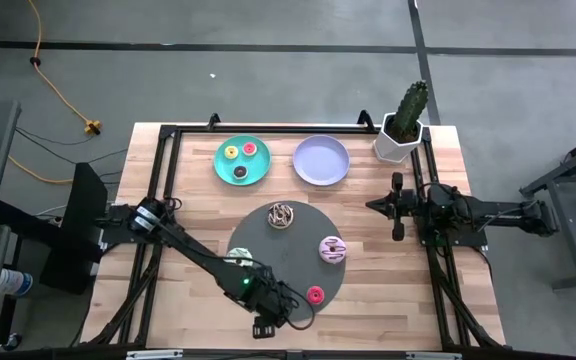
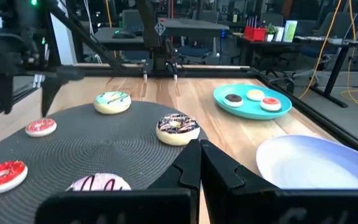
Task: Pick & Place donuts
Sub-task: Put the small pink donut on the green plate
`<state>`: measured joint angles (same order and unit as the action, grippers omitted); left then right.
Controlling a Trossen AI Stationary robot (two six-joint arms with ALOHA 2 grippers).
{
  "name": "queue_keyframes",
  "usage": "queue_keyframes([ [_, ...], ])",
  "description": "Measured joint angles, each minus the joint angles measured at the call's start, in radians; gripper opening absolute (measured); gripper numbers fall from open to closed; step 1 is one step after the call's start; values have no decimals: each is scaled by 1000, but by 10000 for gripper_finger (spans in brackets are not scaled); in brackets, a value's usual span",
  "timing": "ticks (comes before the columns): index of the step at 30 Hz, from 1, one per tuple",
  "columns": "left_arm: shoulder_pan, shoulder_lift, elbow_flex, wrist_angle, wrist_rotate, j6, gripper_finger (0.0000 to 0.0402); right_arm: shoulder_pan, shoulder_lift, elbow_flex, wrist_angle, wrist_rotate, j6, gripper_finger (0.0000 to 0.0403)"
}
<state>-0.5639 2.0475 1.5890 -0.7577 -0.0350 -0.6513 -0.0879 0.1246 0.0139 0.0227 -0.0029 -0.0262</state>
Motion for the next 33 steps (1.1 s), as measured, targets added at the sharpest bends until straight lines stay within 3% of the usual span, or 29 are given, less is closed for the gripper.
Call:
queue_keyframes([
  [12, 1, -1, 0, -39, -100, 73, 272, 0, 6, 0, 1, 0, 0, 0],
  [24, 1, -1, 0, -28, -84, 120, 353, 0, 6, 0, 2, 0, 0, 0],
  [33, 0, 15, -9, -7, -91, 276, 360, 0, 6, 0, 2, 0, 0, 0],
])
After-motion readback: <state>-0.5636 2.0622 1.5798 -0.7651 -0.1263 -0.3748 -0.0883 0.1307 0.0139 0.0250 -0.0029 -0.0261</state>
